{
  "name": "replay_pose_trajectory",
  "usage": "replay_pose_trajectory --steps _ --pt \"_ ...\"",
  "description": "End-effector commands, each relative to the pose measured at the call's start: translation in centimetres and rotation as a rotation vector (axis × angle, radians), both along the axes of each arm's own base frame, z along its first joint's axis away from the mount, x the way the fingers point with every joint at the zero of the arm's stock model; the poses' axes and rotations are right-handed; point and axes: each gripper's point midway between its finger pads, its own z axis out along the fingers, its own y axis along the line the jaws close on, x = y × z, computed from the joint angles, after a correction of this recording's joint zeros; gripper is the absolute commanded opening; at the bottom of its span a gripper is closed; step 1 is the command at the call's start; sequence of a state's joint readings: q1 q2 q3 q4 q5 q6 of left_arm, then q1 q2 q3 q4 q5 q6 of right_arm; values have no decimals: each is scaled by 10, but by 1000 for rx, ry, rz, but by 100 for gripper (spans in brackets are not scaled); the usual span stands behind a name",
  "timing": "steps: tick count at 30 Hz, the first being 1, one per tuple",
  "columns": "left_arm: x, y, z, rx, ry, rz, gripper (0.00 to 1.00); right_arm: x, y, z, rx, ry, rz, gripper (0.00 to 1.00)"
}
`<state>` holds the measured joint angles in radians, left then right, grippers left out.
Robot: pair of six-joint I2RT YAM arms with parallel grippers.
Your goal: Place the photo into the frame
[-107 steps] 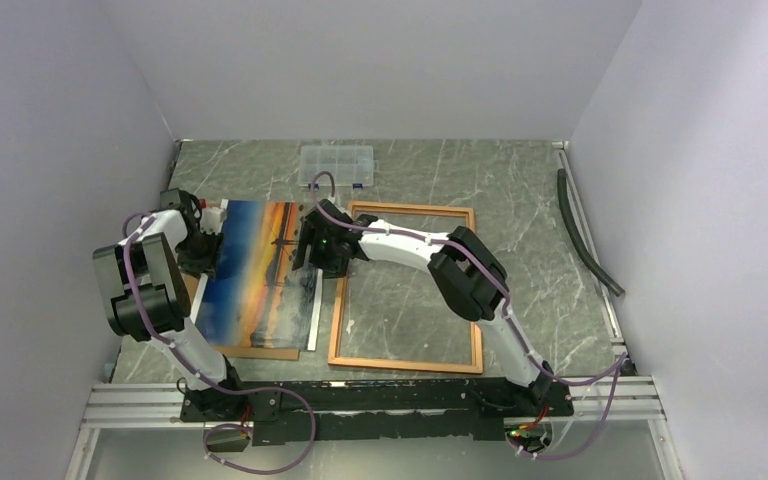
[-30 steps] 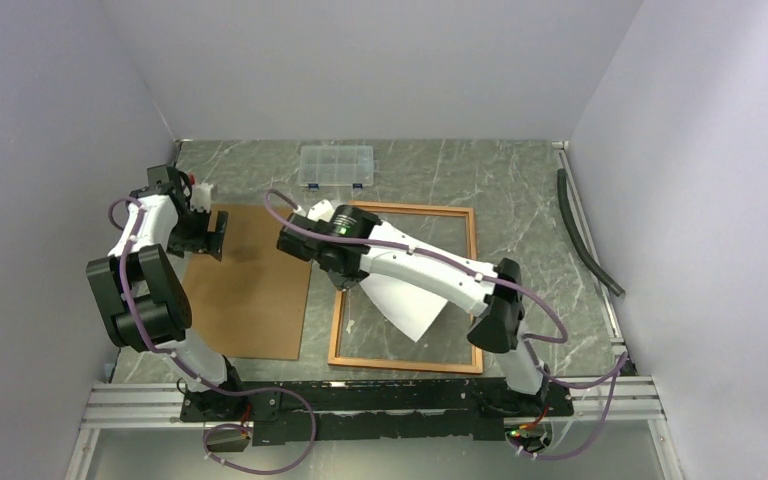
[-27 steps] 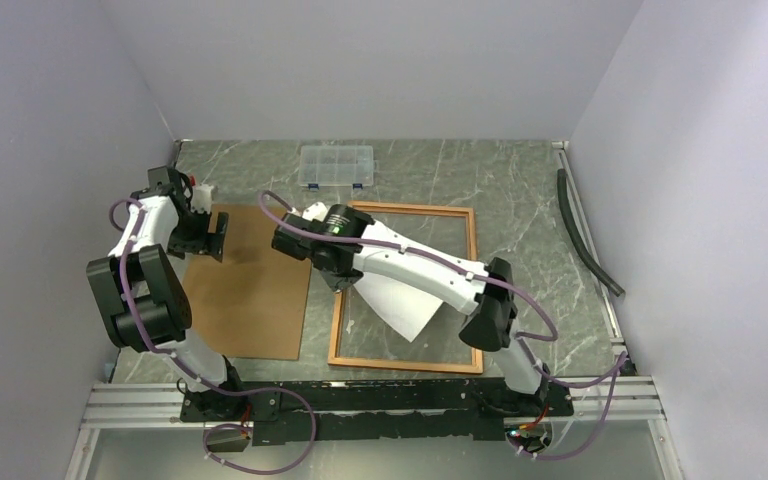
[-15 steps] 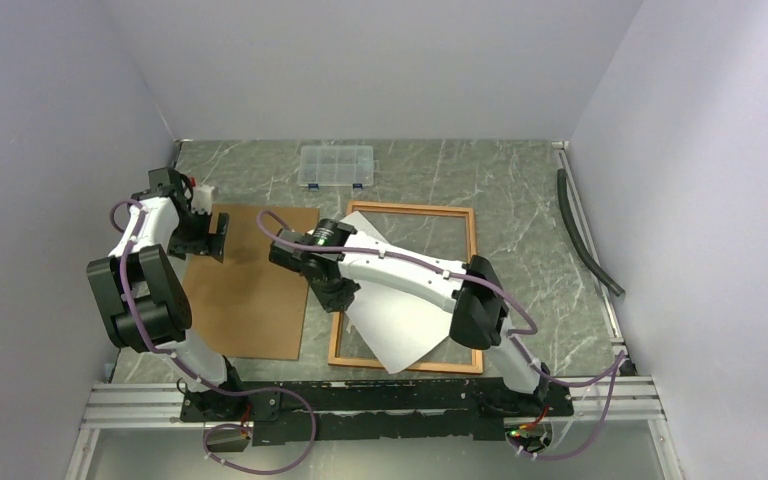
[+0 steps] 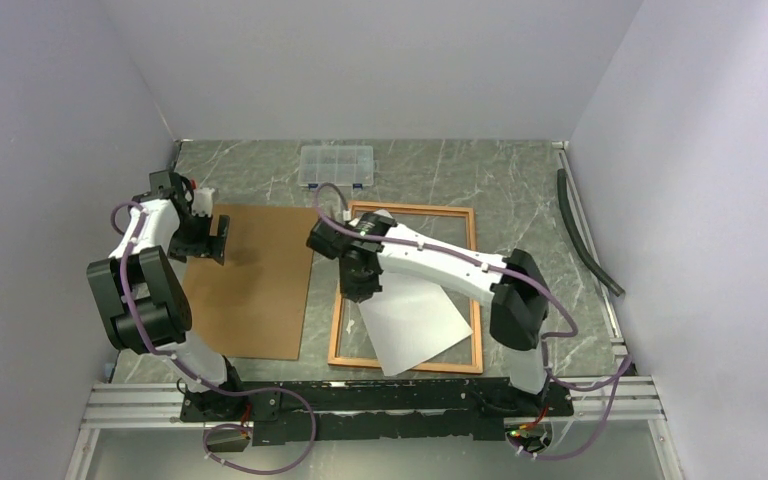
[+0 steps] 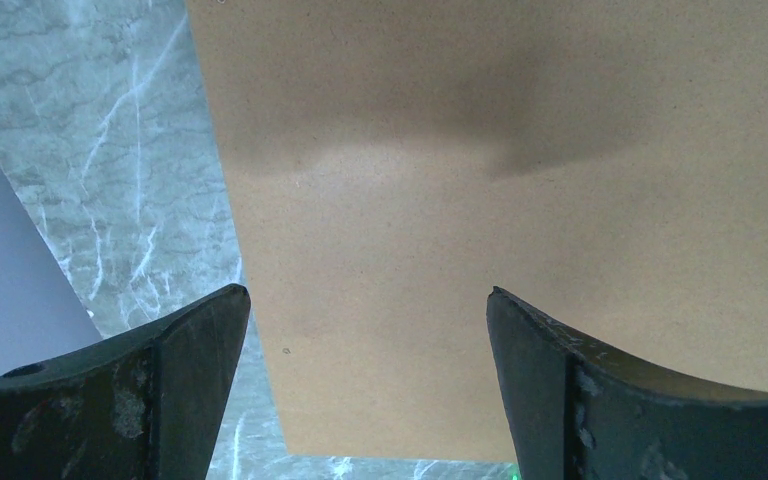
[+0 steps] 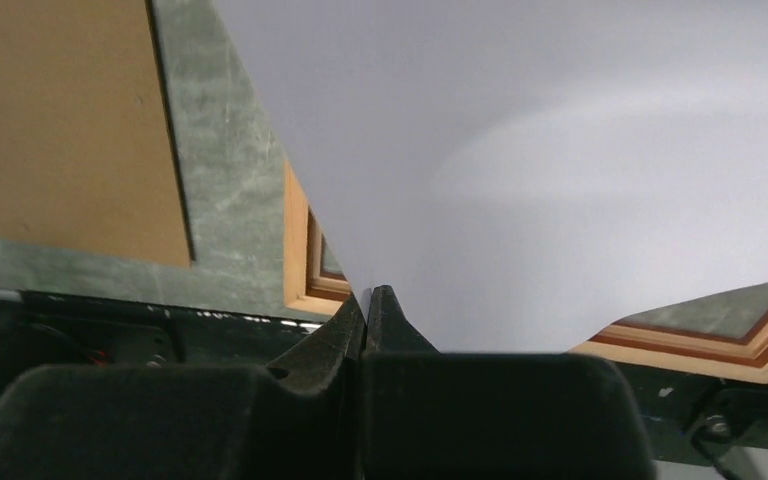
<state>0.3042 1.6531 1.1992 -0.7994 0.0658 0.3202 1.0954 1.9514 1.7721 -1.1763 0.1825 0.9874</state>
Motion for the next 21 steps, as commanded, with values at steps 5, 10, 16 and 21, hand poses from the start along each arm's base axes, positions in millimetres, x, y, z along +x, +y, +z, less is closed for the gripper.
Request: replay_pose_trajectory --steps 5,10,16,21 --pt "-11 -4 11 -5 -10 20 94 28 7 2 108 -45 -252 0" --pt "-9 0 11 5 -7 22 94 35 2 3 108 -83 -299 0" --pt "-7 10 11 16 -12 30 94 45 1 2 166 -111 -352 0" --pt "-6 13 15 2 -30 35 94 46 4 -13 131 -71 -389 0"
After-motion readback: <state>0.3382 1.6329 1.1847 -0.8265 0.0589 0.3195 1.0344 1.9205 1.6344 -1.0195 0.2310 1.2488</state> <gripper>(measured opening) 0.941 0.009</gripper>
